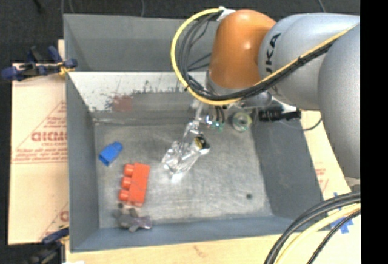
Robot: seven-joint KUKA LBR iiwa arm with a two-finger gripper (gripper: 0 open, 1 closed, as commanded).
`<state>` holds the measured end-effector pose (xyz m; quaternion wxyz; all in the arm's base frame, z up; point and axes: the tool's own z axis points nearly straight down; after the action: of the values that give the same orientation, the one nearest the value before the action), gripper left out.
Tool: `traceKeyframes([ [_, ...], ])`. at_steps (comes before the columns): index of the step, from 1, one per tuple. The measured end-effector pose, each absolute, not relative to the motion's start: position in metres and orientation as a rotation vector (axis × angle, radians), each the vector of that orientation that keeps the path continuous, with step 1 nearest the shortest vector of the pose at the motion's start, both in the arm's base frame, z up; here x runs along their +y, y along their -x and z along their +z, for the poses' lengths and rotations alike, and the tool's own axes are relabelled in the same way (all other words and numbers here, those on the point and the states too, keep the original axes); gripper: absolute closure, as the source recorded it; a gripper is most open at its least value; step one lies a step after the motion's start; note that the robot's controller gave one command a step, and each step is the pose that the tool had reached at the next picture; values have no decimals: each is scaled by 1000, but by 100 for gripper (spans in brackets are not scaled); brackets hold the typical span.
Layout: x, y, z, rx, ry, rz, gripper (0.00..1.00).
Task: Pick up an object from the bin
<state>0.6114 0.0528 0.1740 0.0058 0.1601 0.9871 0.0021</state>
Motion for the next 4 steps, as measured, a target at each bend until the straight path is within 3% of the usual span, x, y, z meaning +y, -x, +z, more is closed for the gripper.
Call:
traceKeyframes([
  [1, 53, -612, 174, 3087, -471, 9, 0],
  [2, 56, -615, 178, 3077, -469, 21, 100],
  [3, 52, -608, 164, 3095, -488, -2, 100],
  [4, 64, -608, 124, 3079, -445, 5, 100],
])
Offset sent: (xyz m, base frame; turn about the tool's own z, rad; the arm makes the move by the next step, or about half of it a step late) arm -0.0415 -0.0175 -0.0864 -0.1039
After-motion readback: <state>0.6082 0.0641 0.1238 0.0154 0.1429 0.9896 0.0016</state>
